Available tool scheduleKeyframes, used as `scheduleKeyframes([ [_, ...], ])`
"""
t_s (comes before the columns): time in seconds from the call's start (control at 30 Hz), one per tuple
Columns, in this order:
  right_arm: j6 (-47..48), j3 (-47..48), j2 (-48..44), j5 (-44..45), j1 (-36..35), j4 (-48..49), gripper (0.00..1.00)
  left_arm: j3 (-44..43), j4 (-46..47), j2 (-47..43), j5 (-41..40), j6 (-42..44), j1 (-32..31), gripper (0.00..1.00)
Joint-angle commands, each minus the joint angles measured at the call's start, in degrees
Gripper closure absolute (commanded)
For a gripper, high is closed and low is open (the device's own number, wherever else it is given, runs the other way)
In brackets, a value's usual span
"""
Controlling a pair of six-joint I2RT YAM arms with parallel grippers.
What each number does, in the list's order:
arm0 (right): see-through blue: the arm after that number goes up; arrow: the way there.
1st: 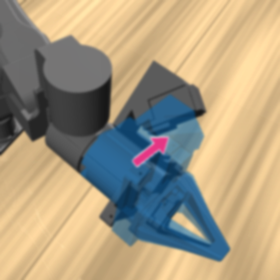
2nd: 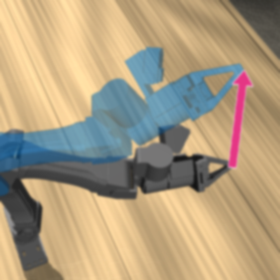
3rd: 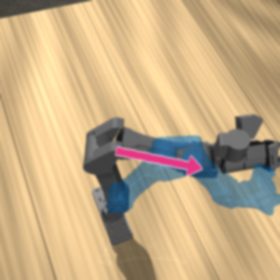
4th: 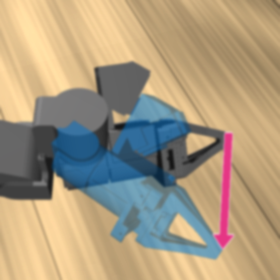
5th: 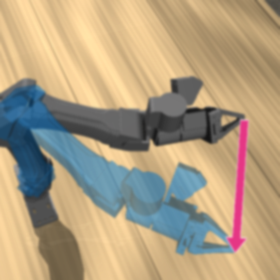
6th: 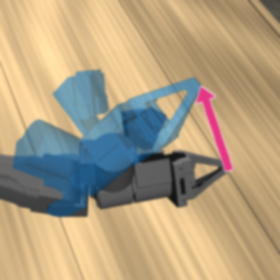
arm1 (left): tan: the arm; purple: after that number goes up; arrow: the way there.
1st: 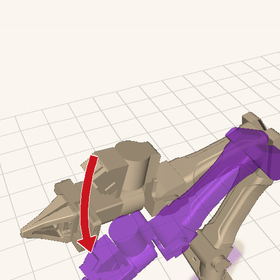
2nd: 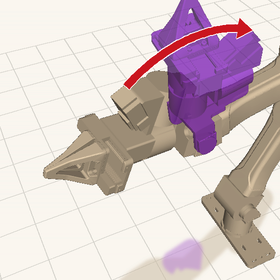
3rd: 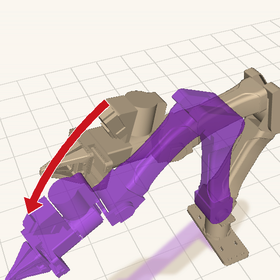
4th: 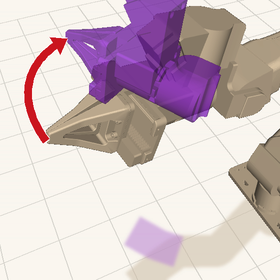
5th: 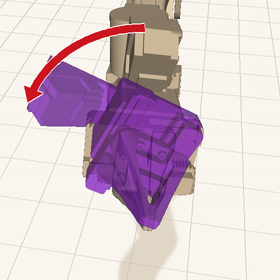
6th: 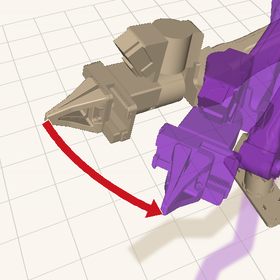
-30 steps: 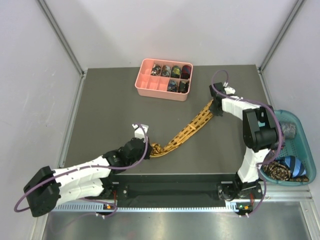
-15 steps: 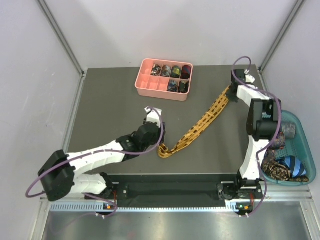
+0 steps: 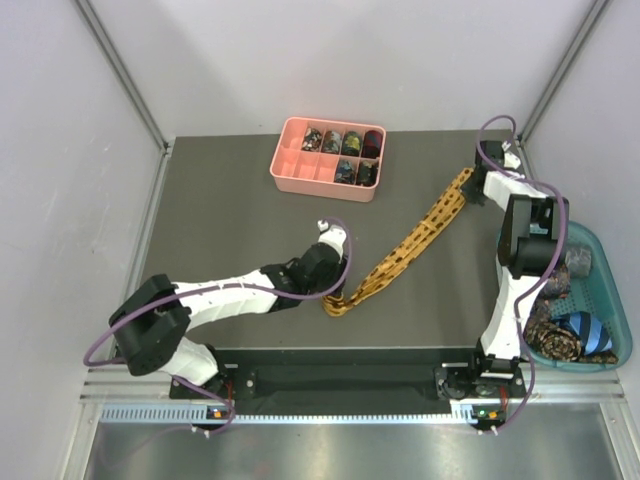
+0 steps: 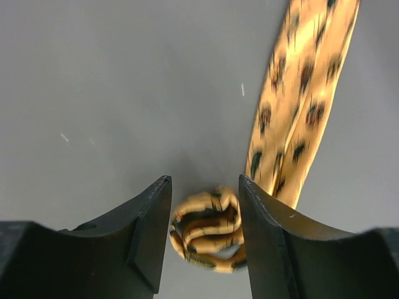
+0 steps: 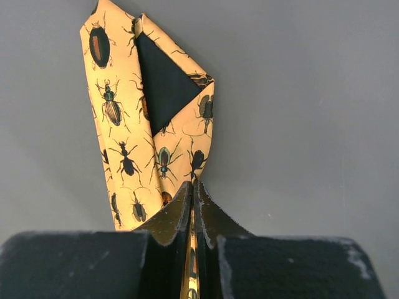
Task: Roll the ties
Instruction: Flatten the tie
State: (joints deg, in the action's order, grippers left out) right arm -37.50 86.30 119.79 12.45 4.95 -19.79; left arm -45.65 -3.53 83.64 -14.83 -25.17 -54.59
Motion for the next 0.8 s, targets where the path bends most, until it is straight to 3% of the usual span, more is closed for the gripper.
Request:
scheduleKeyframes([
  [0.0,0.58,0.80,0.10,-0.49,1.03,2.65,1.00,2.93,-1.13,-1.98,3.31,-0.24,-2.53,0.49],
  [0.17,0.84,0.10,-0.52,-0.32,1.11,3.09,1.00,4.60,-10.85,-3.03,-0.36,-3.47,-4.56,0.68],
  [0.23,1.11,-0.08,-0.70,-0.14,1.29,3.01,1.00,6.70,-13.16,-7.49,-3.08,-5.58,-5.35,0.71],
  [0.4,1.20,-1.13,-1.31,0.30,1.99,3.36,1.00,10.66,-23.96,-21.74,-13.63,-14.72,-5.53,0.70],
  [0.47,1.11,-1.40,-1.31,0.12,2.25,3.80,1.00,11.54,-24.94,-26.23,-13.12,-16.57,-5.53,0.69],
  [0.6,1.11,-1.40,-1.22,-0.58,2.61,4.06,1.00,12.07,-26.88,-27.74,-12.85,-19.30,-5.88,0.66],
  [0.77,1.02,-2.01,-1.22,-1.20,2.78,4.85,1.00,8.23,-25.21,-23.45,-12.86,-14.83,-5.97,0.50],
])
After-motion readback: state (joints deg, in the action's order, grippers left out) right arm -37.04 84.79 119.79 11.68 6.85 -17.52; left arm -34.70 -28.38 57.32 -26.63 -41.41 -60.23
